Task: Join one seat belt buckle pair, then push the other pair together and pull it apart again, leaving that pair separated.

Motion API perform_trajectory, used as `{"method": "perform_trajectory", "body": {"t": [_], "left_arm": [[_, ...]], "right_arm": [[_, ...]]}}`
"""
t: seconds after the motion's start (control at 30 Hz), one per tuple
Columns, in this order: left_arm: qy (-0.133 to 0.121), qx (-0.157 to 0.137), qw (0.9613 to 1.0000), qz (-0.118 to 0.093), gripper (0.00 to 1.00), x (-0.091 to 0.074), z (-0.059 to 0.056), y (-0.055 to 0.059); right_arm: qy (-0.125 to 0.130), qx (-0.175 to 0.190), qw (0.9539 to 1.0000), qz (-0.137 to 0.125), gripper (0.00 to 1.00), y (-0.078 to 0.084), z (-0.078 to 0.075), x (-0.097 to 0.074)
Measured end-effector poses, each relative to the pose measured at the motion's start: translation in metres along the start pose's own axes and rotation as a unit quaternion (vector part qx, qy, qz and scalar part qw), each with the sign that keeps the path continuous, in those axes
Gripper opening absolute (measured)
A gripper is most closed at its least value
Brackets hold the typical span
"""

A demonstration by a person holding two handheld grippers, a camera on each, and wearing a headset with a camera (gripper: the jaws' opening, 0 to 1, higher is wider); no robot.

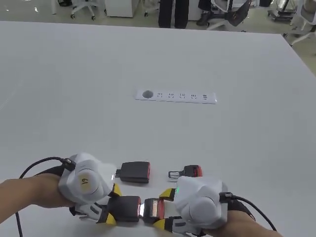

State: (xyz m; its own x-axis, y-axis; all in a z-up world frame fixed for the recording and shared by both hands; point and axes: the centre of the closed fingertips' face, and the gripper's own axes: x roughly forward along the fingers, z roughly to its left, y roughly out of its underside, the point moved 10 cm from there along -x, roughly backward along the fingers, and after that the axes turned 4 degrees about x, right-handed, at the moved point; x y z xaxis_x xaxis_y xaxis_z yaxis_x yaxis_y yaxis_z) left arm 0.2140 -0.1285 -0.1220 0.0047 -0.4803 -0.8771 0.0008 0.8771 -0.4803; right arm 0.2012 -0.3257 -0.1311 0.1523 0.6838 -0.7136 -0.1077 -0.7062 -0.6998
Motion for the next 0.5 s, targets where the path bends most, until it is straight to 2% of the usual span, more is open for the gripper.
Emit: {"method": "perform_trajectory", "body": {"t": [0.13, 0.23, 0.5], "left_arm": [[-0.001, -0.001, 1.0, 0.006, 0.35, -0.0002, 0.0006, -0.0001], [-0.003, -0.004, 0.9999, 0.011, 0.37, -0.0008, 0.0005, -0.0011], [-0.008, -0.01, 0.9995, 0.028, 0.41, -0.0058, -0.002, 0.0044]], "right_arm": [[-0.002, 0.001, 1.0, 0.005, 0.35, 0.0005, 0.0012, -0.0002], [-0.002, -0.002, 0.9998, 0.019, 0.36, 0.003, 0.0016, -0.0001], [0.005, 0.0, 0.9999, 0.01, 0.41, -0.001, 0.0006, -0.0042]]}}
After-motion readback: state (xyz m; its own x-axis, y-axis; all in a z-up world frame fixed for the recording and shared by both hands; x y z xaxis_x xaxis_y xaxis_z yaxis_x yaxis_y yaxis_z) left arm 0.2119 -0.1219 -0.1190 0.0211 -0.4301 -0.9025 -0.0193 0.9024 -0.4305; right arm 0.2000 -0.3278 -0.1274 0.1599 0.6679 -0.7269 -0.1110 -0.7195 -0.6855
